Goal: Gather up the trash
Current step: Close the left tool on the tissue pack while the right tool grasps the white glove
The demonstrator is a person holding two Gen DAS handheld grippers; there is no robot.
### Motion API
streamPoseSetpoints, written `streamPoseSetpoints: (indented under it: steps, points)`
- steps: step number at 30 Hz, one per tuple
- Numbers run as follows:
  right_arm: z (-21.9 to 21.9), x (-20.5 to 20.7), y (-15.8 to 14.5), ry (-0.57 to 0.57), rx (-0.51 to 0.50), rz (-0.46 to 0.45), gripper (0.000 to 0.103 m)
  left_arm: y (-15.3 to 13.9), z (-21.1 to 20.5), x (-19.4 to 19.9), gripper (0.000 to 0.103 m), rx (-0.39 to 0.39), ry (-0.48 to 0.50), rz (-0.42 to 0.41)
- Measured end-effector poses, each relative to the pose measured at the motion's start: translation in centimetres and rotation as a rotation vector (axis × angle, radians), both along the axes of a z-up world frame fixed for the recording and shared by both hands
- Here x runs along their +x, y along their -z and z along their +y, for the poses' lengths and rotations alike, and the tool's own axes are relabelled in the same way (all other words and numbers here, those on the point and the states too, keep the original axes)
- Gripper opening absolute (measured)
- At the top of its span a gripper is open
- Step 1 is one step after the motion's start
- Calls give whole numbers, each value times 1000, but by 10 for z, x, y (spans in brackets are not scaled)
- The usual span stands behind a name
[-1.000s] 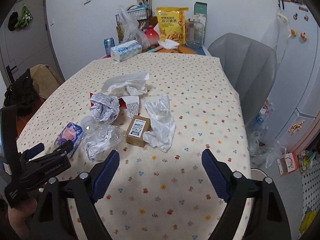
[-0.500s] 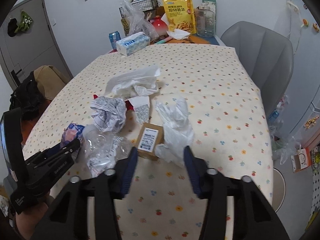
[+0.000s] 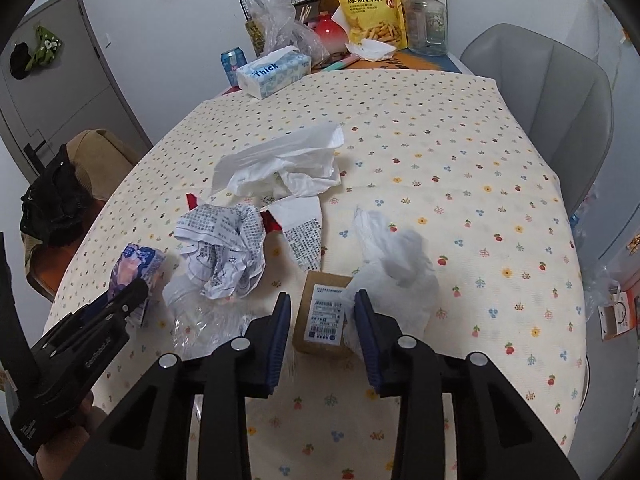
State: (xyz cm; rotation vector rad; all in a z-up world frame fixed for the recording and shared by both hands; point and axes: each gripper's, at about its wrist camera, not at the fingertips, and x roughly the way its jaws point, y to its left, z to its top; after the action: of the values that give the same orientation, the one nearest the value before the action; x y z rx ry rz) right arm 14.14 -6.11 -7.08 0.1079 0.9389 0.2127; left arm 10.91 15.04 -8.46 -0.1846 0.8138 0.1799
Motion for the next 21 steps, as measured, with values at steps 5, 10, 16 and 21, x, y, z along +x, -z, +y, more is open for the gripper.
streamPoseSetpoints:
  steps: [5, 10, 16, 21]
  points:
    - [-1, 8, 11, 1, -11, 29, 55, 5, 1, 3, 36, -10, -1, 12]
    - [-9, 3, 0, 34, -42, -27, 64, 7, -1, 4, 36, -12, 0, 13]
    - [-9, -5, -12, 7, -17, -45, 50, 8, -1, 4, 36, -21, 0, 5]
    - [1, -3, -7, -22, -1, -15, 32, 6, 4, -2, 36, -24, -12, -1]
